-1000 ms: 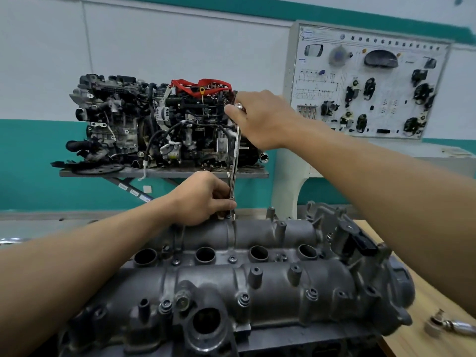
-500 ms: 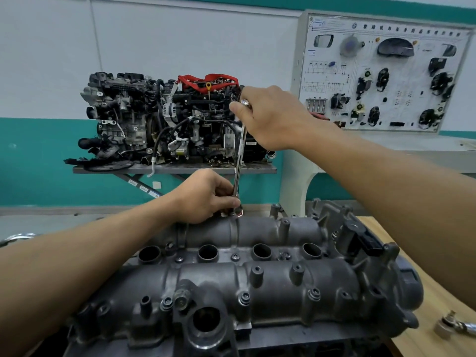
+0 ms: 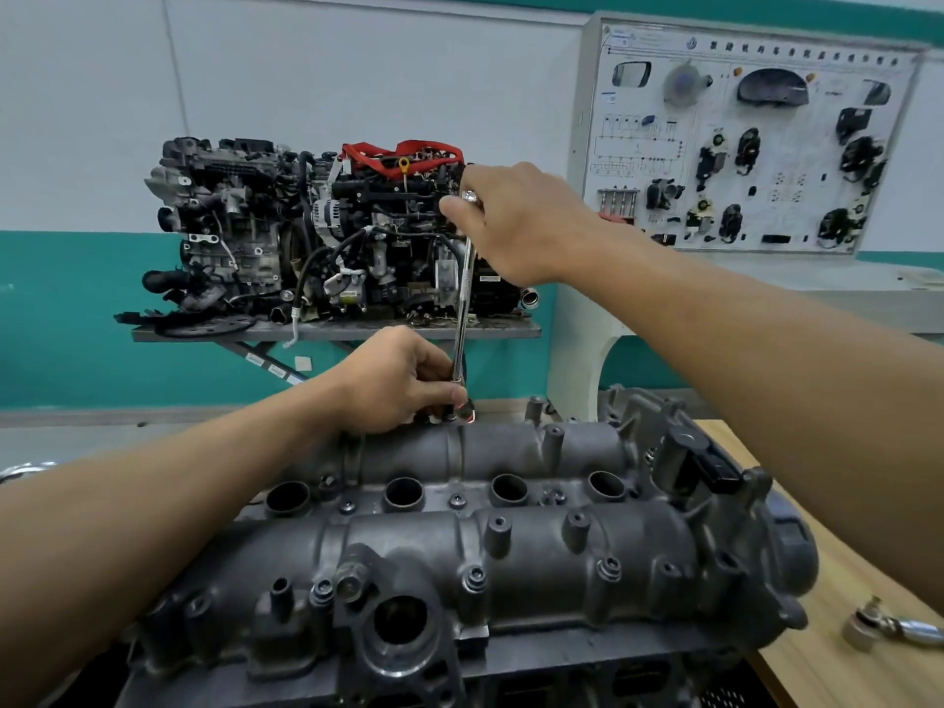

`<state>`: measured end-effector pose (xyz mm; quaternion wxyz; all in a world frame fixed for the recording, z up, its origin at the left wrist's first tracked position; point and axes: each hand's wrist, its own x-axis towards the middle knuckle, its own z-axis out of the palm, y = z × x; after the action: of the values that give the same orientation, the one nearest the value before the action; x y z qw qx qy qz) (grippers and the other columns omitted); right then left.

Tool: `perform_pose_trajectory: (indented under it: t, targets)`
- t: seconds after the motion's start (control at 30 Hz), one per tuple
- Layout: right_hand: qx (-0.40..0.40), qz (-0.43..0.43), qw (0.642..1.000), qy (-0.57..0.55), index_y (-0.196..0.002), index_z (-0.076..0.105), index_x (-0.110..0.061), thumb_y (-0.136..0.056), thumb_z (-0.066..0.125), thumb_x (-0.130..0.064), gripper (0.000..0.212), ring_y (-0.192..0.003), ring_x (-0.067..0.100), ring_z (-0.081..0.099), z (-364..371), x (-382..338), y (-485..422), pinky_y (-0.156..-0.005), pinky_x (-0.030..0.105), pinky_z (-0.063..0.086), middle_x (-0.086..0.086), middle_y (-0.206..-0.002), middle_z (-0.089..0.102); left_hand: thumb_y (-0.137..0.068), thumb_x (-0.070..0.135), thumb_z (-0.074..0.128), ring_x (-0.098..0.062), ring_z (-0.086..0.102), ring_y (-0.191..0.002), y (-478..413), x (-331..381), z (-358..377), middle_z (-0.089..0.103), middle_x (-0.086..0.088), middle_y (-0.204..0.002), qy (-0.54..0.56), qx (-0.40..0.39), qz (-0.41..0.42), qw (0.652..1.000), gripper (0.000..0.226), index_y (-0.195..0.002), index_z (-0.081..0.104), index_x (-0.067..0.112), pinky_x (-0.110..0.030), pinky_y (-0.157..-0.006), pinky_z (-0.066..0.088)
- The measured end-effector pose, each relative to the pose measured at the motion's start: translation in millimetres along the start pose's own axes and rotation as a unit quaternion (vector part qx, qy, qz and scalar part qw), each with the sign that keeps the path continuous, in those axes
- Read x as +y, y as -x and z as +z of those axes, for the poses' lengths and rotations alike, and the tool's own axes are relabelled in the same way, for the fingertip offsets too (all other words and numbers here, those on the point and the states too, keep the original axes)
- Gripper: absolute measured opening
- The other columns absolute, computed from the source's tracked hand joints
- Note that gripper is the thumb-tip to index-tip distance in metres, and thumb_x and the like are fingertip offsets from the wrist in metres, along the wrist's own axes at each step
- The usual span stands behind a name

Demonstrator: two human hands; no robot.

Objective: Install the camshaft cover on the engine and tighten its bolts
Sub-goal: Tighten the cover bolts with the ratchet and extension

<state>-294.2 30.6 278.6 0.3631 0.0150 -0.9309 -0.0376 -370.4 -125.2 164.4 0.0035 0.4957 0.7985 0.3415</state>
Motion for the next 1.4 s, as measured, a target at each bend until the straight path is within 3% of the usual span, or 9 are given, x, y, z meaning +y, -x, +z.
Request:
perform_pose_trajectory:
  t: [0.1, 0.23, 0.3, 0.6, 0.87, 1.07, 1.2, 1.3, 1.4]
  targets:
    - [-0.014, 0.014, 1.000, -0.008, -0.089, 0.042, -0.021, -0.104, 0.033, -0.046, 0.030, -0.083, 0.025, 0.043, 0, -4, -2, -0.077, 0.037, 0.029, -0.008, -0.073, 0.041, -0.091, 0.020, 0.073, -0.012, 0.066, -0.063, 1, 1, 0, 0.076, -0.001, -0.072, 0.011, 0.000, -0.006, 1.000, 0.016, -0.076, 0.077, 0.014, -0.040, -0.067, 0.057]
    - [0.015, -0.027, 1.000, 0.007, -0.092, 0.043, -0.022, -0.104, 0.034, -0.047, 0.029, -0.076, 0.024, 0.042, -7, -10, 7, -0.077, 0.037, 0.028, -0.011, -0.069, 0.040, -0.089, 0.019, 0.074, 0.002, 0.063, -0.056, 2, -1, 4, 0.075, 0.007, -0.068, -0.006, 0.020, 0.021, 1.000, 0.012, -0.079, 0.078, 0.014, -0.012, -0.057, 0.048]
    - [0.036, -0.047, 0.998, 0.023, -0.092, 0.044, -0.022, -0.103, 0.034, -0.047, 0.029, -0.069, 0.023, 0.040, -7, -9, 12, -0.076, 0.037, 0.027, -0.012, -0.067, 0.038, -0.088, 0.018, 0.075, 0.005, 0.063, -0.056, 2, -2, 4, 0.075, 0.010, -0.067, -0.012, 0.019, 0.034, 0.999, 0.009, -0.081, 0.078, 0.014, -0.008, -0.057, 0.046]
    - [-0.030, 0.011, 0.999, -0.024, -0.095, 0.044, -0.022, -0.105, 0.034, -0.046, 0.028, -0.085, 0.022, 0.043, -2, -4, -2, -0.080, 0.038, 0.032, -0.012, -0.072, 0.038, -0.091, 0.019, 0.072, -0.004, 0.069, -0.063, -1, 0, 1, 0.077, 0.000, -0.074, 0.019, 0.007, -0.008, 1.000, 0.016, -0.082, 0.077, 0.006, -0.015, -0.062, 0.054]
    - [0.030, -0.061, 0.998, 0.013, -0.093, 0.044, -0.024, -0.103, 0.034, -0.048, 0.028, -0.077, 0.024, 0.043, -1, 2, 3, -0.074, 0.036, 0.029, -0.013, -0.068, 0.039, -0.088, 0.017, 0.075, 0.007, 0.063, -0.055, -1, -6, 2, 0.073, 0.015, -0.065, -0.013, 0.021, 0.035, 0.999, 0.009, -0.081, 0.078, 0.013, -0.005, -0.055, 0.044]
    - [-0.031, -0.010, 0.999, -0.030, -0.094, 0.044, -0.021, -0.105, 0.034, -0.046, 0.029, -0.086, 0.023, 0.044, 8, 6, -11, -0.080, 0.037, 0.033, -0.012, -0.074, 0.038, -0.090, 0.017, 0.072, -0.011, 0.073, -0.072, -5, -3, -2, 0.078, -0.006, -0.078, 0.022, -0.005, -0.011, 1.000, 0.016, -0.088, 0.077, 0.002, -0.029, -0.078, 0.061]
    - [0.029, -0.036, 0.999, -0.003, -0.095, 0.044, -0.022, -0.105, 0.031, -0.047, 0.029, -0.068, 0.015, 0.046, -11, -3, -9, -0.074, 0.033, 0.034, -0.011, -0.071, 0.042, -0.089, 0.017, 0.073, -0.005, 0.071, -0.067, 0, 8, -5, 0.077, 0.000, -0.073, 0.019, 0.029, 0.038, 0.999, 0.016, -0.085, 0.076, 0.001, -0.021, -0.066, 0.058]
    - [0.114, -0.047, 0.992, -0.014, -0.093, 0.045, -0.021, -0.103, 0.032, -0.050, 0.034, -0.060, 0.009, 0.039, -49, -10, -22, -0.067, 0.030, 0.032, -0.010, -0.068, 0.038, -0.089, 0.012, 0.071, -0.008, 0.073, -0.072, -2, 17, -21, 0.077, -0.007, -0.080, 0.121, 0.118, 0.077, 0.983, 0.019, -0.085, 0.072, -0.006, -0.021, -0.072, 0.059]
    - [0.040, -0.081, 0.996, 0.003, -0.095, 0.051, -0.020, -0.102, 0.037, -0.050, 0.034, -0.063, 0.009, 0.043, -60, -17, -27, -0.059, 0.027, 0.032, -0.007, -0.074, 0.046, -0.088, 0.014, 0.072, -0.008, 0.074, -0.074, -5, 23, -28, 0.078, -0.003, -0.081, 0.095, 0.077, 0.052, 0.991, 0.016, -0.088, 0.076, -0.002, -0.020, -0.073, 0.060]
